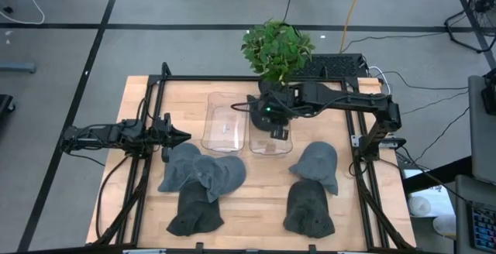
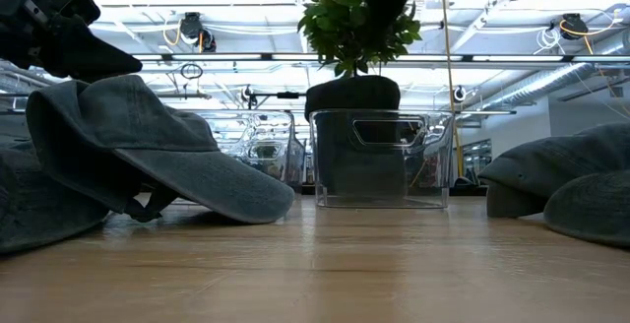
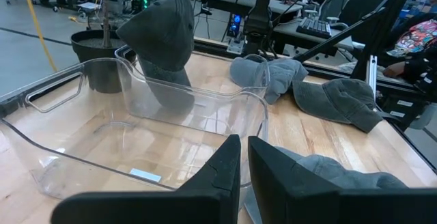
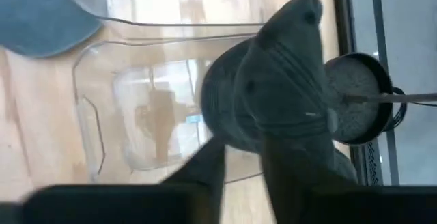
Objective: Pick & Place hat
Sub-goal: Put the top black cap into the right transparent bin, then put the right black cap into the right transparent bin
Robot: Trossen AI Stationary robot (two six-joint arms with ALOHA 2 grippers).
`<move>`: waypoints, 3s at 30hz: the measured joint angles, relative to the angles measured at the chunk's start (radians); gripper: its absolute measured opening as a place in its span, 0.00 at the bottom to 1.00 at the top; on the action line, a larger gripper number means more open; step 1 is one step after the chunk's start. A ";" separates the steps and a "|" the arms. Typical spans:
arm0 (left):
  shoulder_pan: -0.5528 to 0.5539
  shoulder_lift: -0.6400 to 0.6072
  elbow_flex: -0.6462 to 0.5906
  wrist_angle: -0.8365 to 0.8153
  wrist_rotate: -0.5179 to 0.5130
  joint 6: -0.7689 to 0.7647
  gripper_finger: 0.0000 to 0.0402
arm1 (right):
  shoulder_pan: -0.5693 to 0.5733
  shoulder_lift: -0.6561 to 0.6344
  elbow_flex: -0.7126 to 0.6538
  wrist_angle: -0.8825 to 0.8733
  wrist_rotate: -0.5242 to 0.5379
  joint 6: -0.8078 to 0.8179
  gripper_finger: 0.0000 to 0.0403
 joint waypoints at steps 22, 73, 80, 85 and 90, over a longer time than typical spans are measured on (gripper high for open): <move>0.000 0.000 0.000 0.000 0.000 0.000 0.09 | -0.111 0.001 -0.278 0.347 0.116 -0.244 0.00; 0.000 0.000 0.000 0.000 0.000 0.000 0.09 | -0.168 -0.021 -0.484 0.599 0.120 -0.338 0.00; 0.000 0.000 0.000 0.001 0.000 0.000 0.09 | -0.093 -0.128 -0.436 0.436 0.144 -0.236 0.00; 0.000 0.000 0.000 0.000 0.000 0.000 0.09 | -0.030 -0.201 -0.396 0.319 0.142 -0.137 0.00; 0.000 0.000 0.000 0.000 0.000 0.000 0.09 | 0.000 -0.218 -0.312 0.158 0.082 0.003 0.00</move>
